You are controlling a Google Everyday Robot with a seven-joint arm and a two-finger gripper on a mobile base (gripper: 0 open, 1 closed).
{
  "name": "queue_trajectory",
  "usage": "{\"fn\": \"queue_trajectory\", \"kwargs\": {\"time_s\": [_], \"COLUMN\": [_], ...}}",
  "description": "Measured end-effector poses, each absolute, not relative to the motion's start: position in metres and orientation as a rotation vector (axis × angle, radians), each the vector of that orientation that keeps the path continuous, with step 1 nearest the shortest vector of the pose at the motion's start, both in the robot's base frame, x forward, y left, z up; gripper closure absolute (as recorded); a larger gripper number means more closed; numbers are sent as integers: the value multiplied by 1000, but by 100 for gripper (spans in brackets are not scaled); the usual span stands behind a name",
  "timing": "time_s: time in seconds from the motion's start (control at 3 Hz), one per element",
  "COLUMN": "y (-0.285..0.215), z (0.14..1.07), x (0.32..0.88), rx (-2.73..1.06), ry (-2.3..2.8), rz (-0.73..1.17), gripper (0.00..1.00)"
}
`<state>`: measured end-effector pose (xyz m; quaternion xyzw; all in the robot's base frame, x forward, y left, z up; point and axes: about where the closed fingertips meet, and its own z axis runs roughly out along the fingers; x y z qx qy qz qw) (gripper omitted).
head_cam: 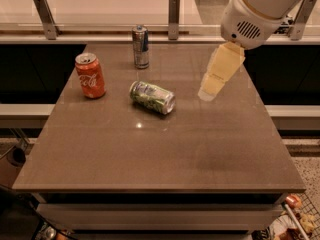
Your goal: Place green can upright
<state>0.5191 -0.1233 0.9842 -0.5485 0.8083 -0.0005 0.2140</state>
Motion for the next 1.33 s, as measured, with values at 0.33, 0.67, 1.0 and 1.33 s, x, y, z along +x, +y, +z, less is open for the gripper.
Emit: {"fn": "queue_trajectory", "kwargs": {"time_s": [0.33, 0.67, 1.0, 1.33], "y": [-101, -93, -91, -84], "z": [970, 969, 970, 979], "x": [539, 541, 542, 545], "rx": [-1503, -1432, -1417, -1416], "ry": [2296, 2305, 2299, 2336], "rz": [-17, -46, -48, -118], "gripper": [0, 0, 0, 0]}}
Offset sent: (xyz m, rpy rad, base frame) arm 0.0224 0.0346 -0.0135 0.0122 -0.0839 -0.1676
